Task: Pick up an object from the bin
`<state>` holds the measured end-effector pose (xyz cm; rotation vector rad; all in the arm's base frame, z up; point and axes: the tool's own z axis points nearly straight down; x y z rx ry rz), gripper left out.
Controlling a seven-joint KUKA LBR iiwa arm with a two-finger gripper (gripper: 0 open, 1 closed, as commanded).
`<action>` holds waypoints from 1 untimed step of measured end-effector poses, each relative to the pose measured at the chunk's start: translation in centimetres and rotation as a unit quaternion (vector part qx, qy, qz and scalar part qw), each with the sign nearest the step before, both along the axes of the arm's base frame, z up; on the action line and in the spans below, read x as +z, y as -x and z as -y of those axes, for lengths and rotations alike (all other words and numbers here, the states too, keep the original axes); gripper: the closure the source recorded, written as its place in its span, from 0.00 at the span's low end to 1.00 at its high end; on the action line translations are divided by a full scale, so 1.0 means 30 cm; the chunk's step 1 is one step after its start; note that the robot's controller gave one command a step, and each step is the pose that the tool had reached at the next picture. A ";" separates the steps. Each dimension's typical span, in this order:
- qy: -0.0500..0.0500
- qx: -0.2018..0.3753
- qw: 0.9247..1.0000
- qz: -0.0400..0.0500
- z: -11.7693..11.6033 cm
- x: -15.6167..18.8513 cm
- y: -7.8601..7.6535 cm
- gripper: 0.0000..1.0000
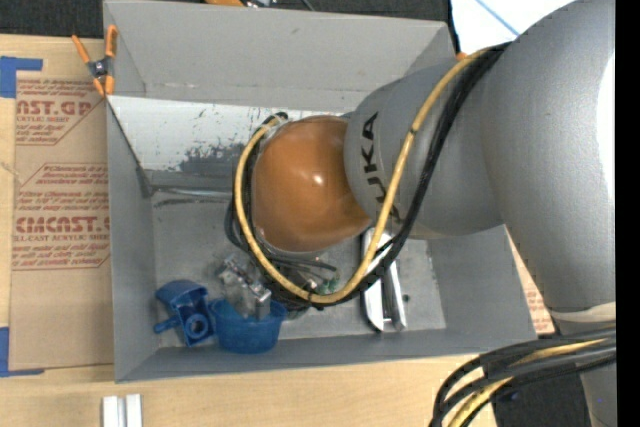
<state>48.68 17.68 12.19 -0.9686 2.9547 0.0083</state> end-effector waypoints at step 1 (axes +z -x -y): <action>-0.006 -0.155 0.988 0.000 0.130 0.017 -0.031 0.00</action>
Offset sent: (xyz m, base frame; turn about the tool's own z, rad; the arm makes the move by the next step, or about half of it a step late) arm 0.0000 0.0000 0.0000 0.0000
